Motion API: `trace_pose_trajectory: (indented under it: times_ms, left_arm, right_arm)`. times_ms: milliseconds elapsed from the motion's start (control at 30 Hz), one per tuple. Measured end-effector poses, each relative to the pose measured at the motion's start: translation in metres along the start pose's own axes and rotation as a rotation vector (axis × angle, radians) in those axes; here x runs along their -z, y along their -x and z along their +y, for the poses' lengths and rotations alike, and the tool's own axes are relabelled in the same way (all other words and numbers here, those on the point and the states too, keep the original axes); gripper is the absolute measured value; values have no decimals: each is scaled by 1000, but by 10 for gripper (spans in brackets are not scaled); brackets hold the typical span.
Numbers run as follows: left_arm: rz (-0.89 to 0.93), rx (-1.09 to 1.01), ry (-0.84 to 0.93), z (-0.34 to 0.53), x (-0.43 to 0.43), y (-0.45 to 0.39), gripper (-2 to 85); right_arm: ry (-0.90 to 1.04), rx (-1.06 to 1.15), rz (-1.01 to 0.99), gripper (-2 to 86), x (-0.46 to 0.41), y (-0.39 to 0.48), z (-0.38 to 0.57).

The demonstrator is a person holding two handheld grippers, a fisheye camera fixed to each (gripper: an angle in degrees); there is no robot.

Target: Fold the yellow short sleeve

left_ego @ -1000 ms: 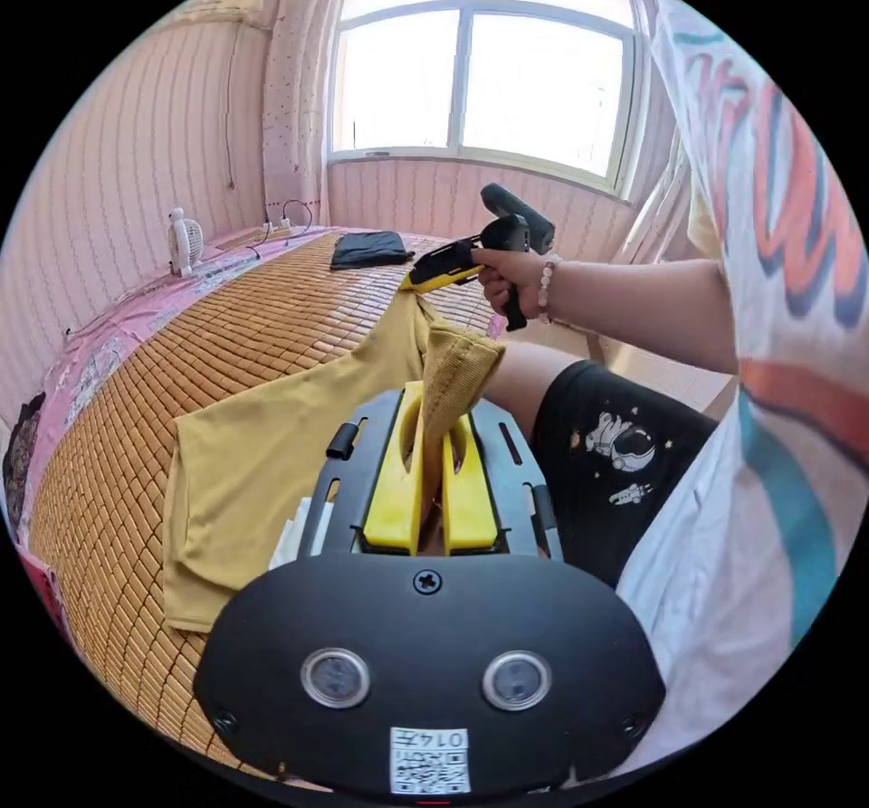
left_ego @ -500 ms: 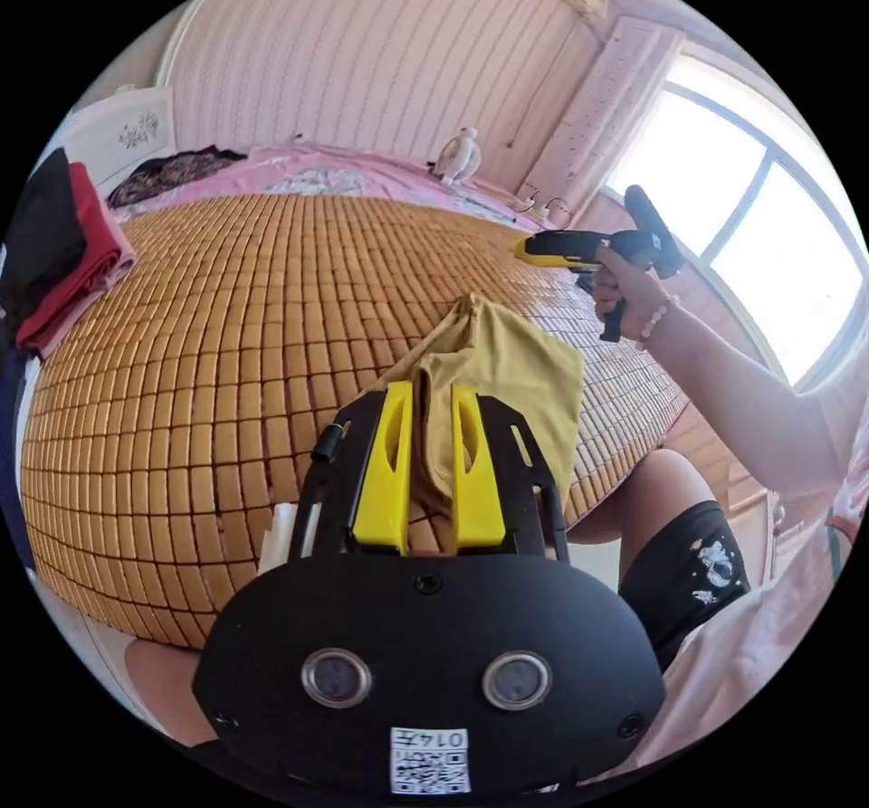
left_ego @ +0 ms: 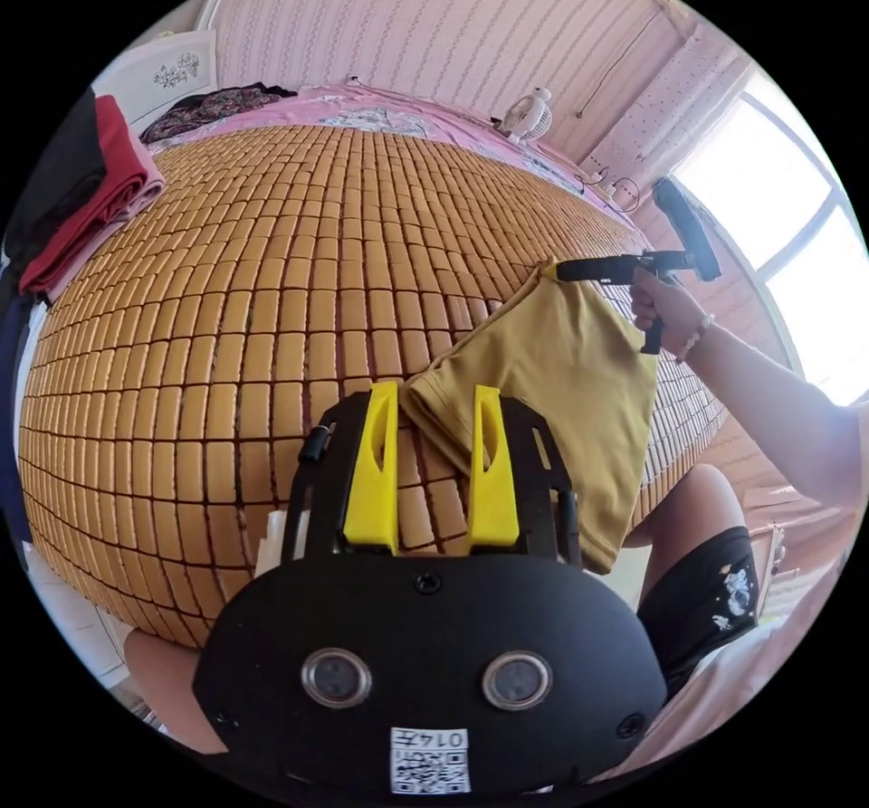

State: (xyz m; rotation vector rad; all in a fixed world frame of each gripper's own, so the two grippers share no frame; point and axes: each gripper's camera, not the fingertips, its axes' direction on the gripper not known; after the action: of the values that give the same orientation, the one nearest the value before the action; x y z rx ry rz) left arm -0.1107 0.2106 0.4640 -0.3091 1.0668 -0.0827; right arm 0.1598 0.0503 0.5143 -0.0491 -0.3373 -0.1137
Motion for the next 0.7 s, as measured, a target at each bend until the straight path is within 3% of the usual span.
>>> trace_pose_trajectory:
  times_ms: [200, 433, 700]
  left_arm:
    - [-23, -106, -12, -1, 14, -18, 27]
    - [55, -229, -185, 23, 102, -45, -5]
    - [42, -188, -419, 36, 184, -31, -8]
  right_arm:
    - [-18, 138, 11, 53, 11, 23, -4]
    - [-246, 96, -268, 40, 91, 4, 35]
    - [-417, 294, -335, 35, 172, 38, 35]
